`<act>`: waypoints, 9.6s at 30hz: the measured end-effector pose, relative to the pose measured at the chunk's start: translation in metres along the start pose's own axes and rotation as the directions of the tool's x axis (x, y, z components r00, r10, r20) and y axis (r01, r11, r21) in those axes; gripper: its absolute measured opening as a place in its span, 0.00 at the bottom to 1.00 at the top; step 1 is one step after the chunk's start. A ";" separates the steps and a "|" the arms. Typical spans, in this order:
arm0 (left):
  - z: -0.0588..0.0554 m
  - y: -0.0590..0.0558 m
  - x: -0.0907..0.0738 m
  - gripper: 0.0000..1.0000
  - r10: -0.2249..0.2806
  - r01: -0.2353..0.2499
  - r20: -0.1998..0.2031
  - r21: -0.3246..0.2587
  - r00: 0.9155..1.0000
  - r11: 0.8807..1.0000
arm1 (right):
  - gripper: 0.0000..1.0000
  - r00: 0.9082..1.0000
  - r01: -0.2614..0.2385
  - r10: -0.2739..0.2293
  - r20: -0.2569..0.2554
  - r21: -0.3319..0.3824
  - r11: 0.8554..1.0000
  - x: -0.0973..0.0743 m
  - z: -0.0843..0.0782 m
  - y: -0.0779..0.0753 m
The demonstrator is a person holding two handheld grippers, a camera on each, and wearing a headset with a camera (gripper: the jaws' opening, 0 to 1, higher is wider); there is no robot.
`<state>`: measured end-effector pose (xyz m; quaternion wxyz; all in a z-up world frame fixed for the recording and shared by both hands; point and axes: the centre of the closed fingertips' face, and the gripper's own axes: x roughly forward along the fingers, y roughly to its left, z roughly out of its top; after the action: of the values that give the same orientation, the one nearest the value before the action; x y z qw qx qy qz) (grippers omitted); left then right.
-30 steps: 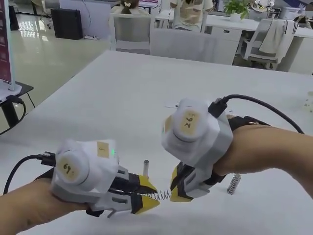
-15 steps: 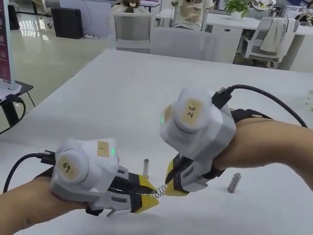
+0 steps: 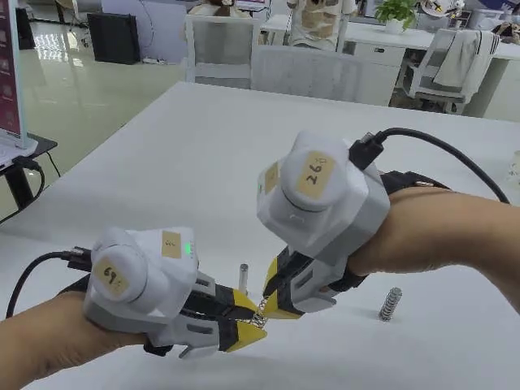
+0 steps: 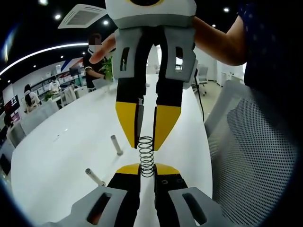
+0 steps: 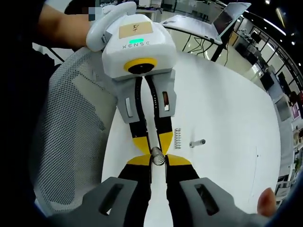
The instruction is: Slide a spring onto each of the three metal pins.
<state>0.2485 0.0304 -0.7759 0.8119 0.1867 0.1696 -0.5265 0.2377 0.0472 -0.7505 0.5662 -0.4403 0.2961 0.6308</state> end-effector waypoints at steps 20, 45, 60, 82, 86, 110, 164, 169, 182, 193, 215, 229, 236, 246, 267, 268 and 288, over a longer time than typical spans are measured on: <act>0.006 0.000 -0.002 0.02 -0.006 0.007 0.027 -0.008 1.000 1.000 | 0.10 1.000 -0.024 0.024 -0.010 0.036 0.999 0.010 -0.007 0.002; 0.006 -0.002 -0.002 0.05 -0.015 0.018 0.045 -0.060 0.999 0.998 | 0.09 0.999 -0.033 0.034 -0.008 0.040 0.999 0.012 -0.007 0.003; -0.005 0.002 -0.004 0.24 -0.015 0.020 0.030 -0.166 0.999 0.986 | 0.09 1.000 -0.007 0.010 -0.029 0.078 0.997 0.002 -0.025 -0.011; -0.017 0.019 -0.009 0.48 0.053 -0.052 -0.005 -0.226 0.999 0.973 | 0.09 0.997 0.056 -0.046 -0.069 0.143 0.988 -0.024 -0.059 -0.038; -0.020 0.021 -0.009 0.51 0.060 -0.062 -0.013 -0.234 0.998 0.970 | 0.09 0.996 0.069 -0.059 -0.072 0.151 0.986 -0.029 -0.063 -0.044; -0.023 0.038 -0.019 0.62 0.123 -0.116 0.007 -0.287 0.992 0.951 | 0.09 0.988 0.081 -0.058 -0.145 0.153 0.985 -0.023 -0.079 -0.075; -0.024 0.041 -0.023 0.63 0.123 -0.110 0.024 -0.299 0.992 0.948 | 0.09 0.961 0.010 0.036 -0.275 0.164 0.986 0.042 -0.102 -0.085; -0.025 0.041 -0.023 0.63 0.124 -0.111 0.023 -0.300 0.992 0.948 | 0.09 0.959 0.010 0.038 -0.280 0.167 0.986 0.047 -0.104 -0.084; -0.027 0.041 -0.022 0.63 0.121 -0.111 0.017 -0.303 0.992 0.947 | 0.09 0.957 0.008 0.042 -0.286 0.171 0.985 0.058 -0.110 -0.082; -0.028 0.041 -0.022 0.63 0.122 -0.112 0.011 -0.306 0.993 0.945 | 0.09 0.957 0.002 0.049 -0.285 0.176 0.984 0.063 -0.112 -0.080; -0.029 0.042 -0.022 0.62 0.124 -0.116 0.006 -0.303 0.992 0.946 | 0.19 0.968 0.027 0.013 -0.250 0.155 0.988 0.054 -0.102 -0.085; -0.029 0.041 -0.022 0.62 0.124 -0.119 0.000 -0.297 0.992 0.948 | 0.20 0.977 0.024 0.003 -0.211 0.124 0.992 0.053 -0.079 -0.077; -0.029 0.040 -0.022 0.62 0.120 -0.116 -0.004 -0.293 0.993 0.949 | 0.19 0.982 0.010 0.013 -0.186 0.121 0.993 0.056 -0.067 -0.070; -0.030 0.039 -0.022 0.62 0.117 -0.114 -0.007 -0.291 0.993 0.950 | 0.18 0.987 -0.021 0.038 -0.154 0.113 0.993 0.065 -0.051 -0.059; -0.034 0.037 -0.021 0.62 0.104 -0.105 -0.018 -0.295 0.994 0.950 | 0.13 0.995 -0.058 0.069 -0.076 0.135 0.989 0.101 -0.032 -0.044; -0.034 0.037 -0.021 0.62 0.104 -0.105 -0.018 -0.296 0.994 0.950 | 0.13 0.995 -0.059 0.070 -0.076 0.136 0.989 0.102 -0.032 -0.044; -0.036 0.037 -0.020 0.61 0.103 -0.105 -0.021 -0.303 0.994 0.947 | 0.08 0.995 -0.053 0.064 -0.082 0.125 0.991 0.114 -0.033 -0.046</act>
<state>0.2723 0.0773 -0.7932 0.8571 0.0697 0.2406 -0.4501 0.2926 0.0790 -0.8609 0.5600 -0.4227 0.3713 0.6082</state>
